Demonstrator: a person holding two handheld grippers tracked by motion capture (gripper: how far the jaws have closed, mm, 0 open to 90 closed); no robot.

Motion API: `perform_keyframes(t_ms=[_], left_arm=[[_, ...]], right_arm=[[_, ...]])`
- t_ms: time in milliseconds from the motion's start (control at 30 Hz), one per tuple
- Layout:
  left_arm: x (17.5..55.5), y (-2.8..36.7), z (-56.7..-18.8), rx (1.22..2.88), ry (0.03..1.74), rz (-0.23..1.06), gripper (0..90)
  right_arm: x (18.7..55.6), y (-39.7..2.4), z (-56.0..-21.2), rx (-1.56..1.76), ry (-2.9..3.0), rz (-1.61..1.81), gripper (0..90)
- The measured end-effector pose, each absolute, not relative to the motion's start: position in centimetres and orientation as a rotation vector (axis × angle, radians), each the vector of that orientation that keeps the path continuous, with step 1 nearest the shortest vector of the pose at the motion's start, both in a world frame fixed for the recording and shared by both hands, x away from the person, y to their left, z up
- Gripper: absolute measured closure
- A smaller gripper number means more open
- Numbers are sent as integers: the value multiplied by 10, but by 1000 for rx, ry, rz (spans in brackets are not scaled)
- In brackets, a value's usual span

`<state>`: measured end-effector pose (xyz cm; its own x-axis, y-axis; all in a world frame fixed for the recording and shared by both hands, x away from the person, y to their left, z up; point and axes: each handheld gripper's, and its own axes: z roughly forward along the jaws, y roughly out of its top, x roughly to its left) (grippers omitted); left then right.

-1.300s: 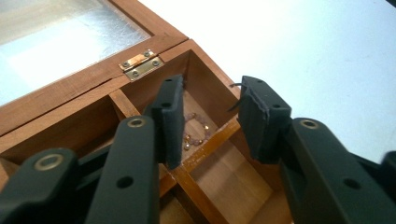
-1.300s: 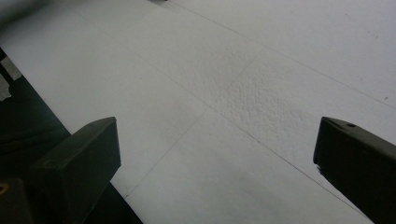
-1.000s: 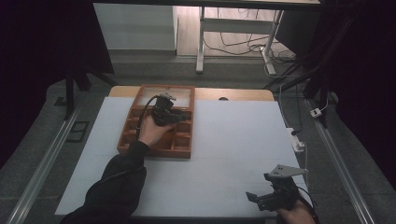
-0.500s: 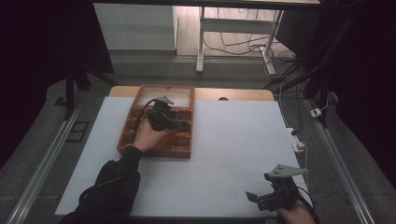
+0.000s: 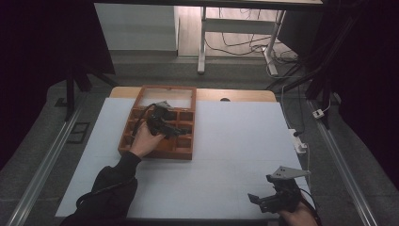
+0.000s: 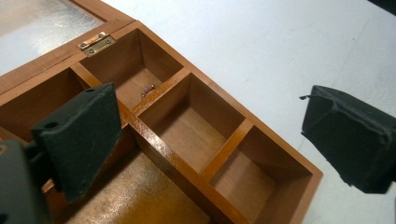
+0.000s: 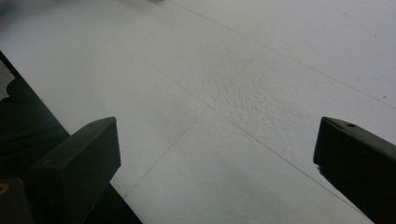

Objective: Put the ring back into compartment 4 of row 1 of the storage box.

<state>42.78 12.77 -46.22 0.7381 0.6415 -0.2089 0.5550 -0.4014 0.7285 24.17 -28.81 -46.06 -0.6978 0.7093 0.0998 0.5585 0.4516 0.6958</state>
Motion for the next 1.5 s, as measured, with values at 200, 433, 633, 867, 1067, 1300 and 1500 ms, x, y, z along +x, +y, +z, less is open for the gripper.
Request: perform_keyframes(t_ms=[200, 433, 633, 867, 1067, 1300, 1500], left_arm=[[421, 134, -460, 2066, 886, 77, 0], [408, 138, -456, 2061, 848, 55, 0], [398, 142, -454, 2073, 830, 47, 0], [387, 148, -452, 2073, 831, 47, 0], [378, 152, -452, 2080, 834, 48, 0], [367, 159, -451, 2060, 832, 50, 0], [358, 167, -450, 2051, 844, 50, 0]], right_arm=[[241, -288, -460, 1103, 2494, 1074, 4], [241, -288, -460, 1104, 2491, 1080, 4], [241, -288, -460, 1105, 2490, 1081, 4], [241, -288, -460, 1106, 2490, 1079, 4], [241, -288, -460, 1105, 2490, 1076, 4], [241, -288, -460, 1103, 2490, 1075, 4], [241, -288, -460, 1103, 2489, 1080, 4]])
